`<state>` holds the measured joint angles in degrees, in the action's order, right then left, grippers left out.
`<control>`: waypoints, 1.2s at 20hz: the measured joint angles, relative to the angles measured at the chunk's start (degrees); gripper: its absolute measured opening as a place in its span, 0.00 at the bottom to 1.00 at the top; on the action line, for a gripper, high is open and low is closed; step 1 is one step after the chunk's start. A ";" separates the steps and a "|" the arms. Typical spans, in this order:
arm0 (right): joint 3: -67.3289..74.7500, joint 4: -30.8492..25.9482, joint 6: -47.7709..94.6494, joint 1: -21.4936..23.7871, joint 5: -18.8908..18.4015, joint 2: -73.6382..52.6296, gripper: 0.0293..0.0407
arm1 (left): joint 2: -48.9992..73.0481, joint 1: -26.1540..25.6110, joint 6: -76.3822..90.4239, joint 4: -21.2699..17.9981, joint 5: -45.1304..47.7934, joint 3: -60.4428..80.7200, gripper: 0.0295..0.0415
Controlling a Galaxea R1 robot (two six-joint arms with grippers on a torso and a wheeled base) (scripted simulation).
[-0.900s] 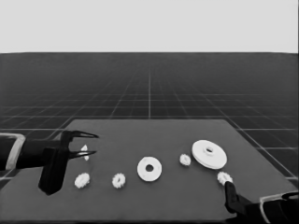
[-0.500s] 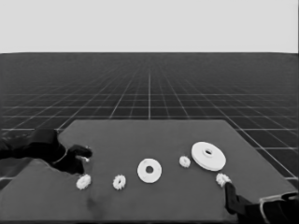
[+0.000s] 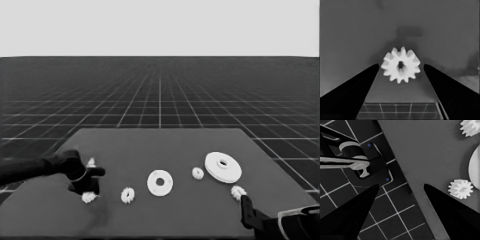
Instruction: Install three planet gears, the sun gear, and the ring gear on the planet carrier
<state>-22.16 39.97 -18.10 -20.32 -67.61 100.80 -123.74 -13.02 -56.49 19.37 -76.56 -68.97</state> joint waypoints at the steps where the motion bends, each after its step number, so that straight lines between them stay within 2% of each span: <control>1: 0.00 0.00 0.00 0.00 0.00 0.00 0.81 | -0.31 -0.57 0.15 0.39 0.44 -0.63 0.75; 6: 0.00 0.00 0.00 0.00 0.00 0.00 0.81 | -0.73 -1.27 0.34 0.90 1.02 -1.47 0.75; 8: 0.00 0.00 0.00 0.00 0.00 0.00 0.81 | -0.74 -1.30 0.35 0.92 1.05 -1.52 0.15; 16: 0.00 0.00 0.00 0.00 0.00 0.00 0.81 | -0.75 -1.28 0.36 0.94 1.06 -1.53 0.14; 17: 0.00 0.00 0.00 0.00 0.00 0.00 0.81 | 1.40 2.97 -0.71 -2.72 -2.38 2.82 0.14; 19: 0.00 0.00 0.00 0.00 0.00 0.00 0.81 | 2.90 8.76 -1.29 -7.06 -5.46 5.60 0.14; 24: 0.00 0.00 0.00 0.00 0.00 0.00 0.81 | 3.26 11.60 -1.37 -9.43 -6.93 6.25 0.14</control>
<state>-22.16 39.97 -18.10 -20.32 -67.61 100.80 -120.47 -1.42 -57.86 9.94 -83.49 -62.71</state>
